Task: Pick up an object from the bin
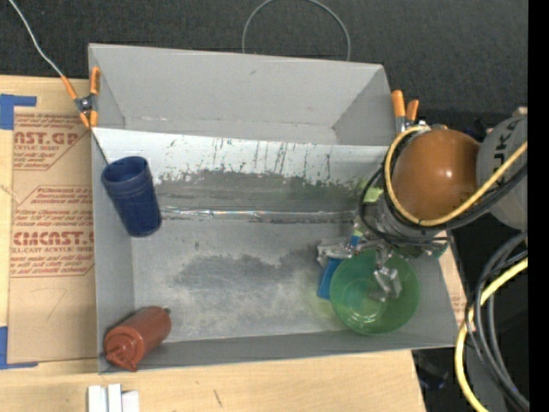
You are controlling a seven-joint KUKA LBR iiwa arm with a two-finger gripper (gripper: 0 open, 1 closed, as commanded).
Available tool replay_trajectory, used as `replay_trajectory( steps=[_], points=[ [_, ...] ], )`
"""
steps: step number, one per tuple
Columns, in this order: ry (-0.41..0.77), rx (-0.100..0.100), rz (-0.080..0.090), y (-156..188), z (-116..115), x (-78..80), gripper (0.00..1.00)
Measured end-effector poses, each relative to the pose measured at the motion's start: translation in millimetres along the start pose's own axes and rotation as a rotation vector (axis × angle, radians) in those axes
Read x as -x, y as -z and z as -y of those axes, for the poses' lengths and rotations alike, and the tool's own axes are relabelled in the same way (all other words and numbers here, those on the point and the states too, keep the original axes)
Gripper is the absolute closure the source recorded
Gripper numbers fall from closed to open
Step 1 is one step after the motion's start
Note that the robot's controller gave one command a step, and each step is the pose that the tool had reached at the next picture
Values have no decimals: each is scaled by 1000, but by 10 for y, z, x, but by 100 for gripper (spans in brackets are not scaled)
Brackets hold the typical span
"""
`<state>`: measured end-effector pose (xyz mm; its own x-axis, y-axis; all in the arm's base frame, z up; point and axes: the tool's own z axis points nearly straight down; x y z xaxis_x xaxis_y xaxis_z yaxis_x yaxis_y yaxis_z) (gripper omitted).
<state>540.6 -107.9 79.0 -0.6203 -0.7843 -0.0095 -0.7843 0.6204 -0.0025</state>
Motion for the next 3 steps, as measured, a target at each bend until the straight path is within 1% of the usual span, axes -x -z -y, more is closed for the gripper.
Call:
replay_trajectory(
  steps=[1, 2, 3],
  points=[
    [225, 8, 11, -47, 237, 251, 100],
    [225, 8, 11, -47, 237, 251, 100],
    [199, 9, 16, 1291, 303, 433, 100]
  ],
)
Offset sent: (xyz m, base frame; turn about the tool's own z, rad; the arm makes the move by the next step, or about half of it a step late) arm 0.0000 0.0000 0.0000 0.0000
